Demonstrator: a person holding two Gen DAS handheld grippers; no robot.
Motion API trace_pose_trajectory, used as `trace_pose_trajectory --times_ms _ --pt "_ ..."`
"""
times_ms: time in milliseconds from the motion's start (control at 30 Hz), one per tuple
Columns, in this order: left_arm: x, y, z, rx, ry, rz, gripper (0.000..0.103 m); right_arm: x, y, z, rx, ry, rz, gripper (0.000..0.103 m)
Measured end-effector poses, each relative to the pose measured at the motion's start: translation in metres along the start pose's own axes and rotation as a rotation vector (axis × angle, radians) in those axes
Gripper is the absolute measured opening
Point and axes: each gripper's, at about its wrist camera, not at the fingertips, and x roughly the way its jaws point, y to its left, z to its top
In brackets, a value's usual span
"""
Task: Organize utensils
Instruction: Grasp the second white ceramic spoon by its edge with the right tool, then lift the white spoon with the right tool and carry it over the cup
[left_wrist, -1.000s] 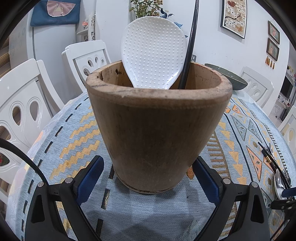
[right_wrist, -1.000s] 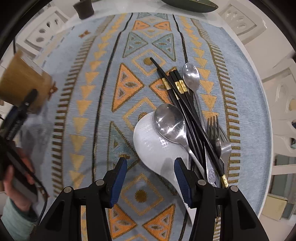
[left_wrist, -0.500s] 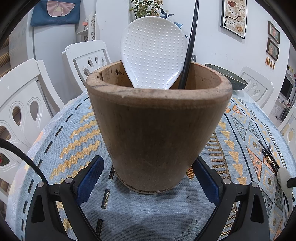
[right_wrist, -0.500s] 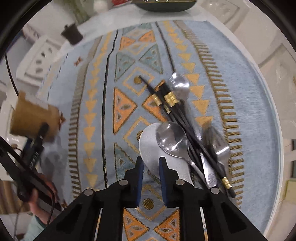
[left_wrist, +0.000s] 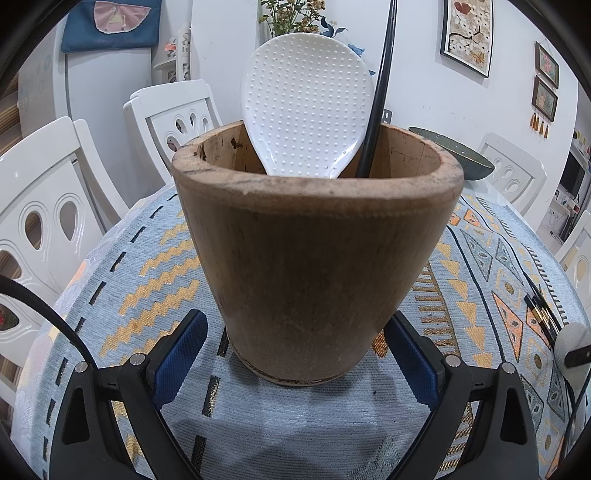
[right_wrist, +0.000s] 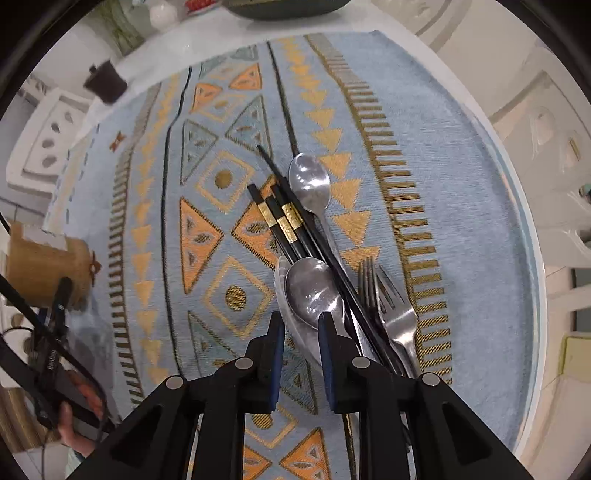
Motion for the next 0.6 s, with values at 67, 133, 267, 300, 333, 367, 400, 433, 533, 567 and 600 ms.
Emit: trace_pose_trajectory --times_ms 67,133,267,300,333,367,400,433,533,567,600 --pt "0.0 0.0 0.0 0.0 0.0 0.0 0.097 0.005 0.0 -0.001 0.033 0.036 0.05 0.015" --pt "0.0 0.0 0.0 0.001 0.0 0.001 0.097 0.001 0.001 -0.003 0.061 0.044 0.108 0.014" --pt "0.0 0.0 0.0 0.0 0.001 0.0 0.097 -0.007 0.002 -0.007 0.109 0.05 0.268 0.007" --pt "0.0 0.0 0.0 0.0 0.001 0.0 0.097 -0.007 0.001 -0.008 0.124 0.054 0.291 0.006" --pt "0.0 0.0 0.0 0.0 0.001 -0.001 0.097 -0.005 0.0 -0.008 0.135 0.055 0.3 0.006" --pt "0.0 0.0 0.0 -0.001 0.001 -0.001 0.097 -0.002 -0.001 -0.008 0.139 0.056 0.289 0.006" --pt "0.0 0.0 0.0 0.0 0.001 0.0 0.097 0.001 -0.002 -0.008 0.141 0.062 0.276 0.006" --pt "0.0 0.0 0.0 0.0 0.0 0.001 0.097 0.007 -0.003 -0.009 0.147 0.077 0.269 0.006" --pt "0.0 0.0 0.0 0.0 0.0 0.0 0.097 0.016 -0.009 -0.008 0.162 0.1 0.296 0.007" --pt "0.0 0.0 0.0 0.0 0.0 0.0 0.097 0.017 -0.009 -0.007 0.163 0.1 0.293 0.007" --pt "0.0 0.0 0.0 0.0 0.0 0.0 0.097 0.018 -0.009 -0.007 0.162 0.102 0.287 0.007"
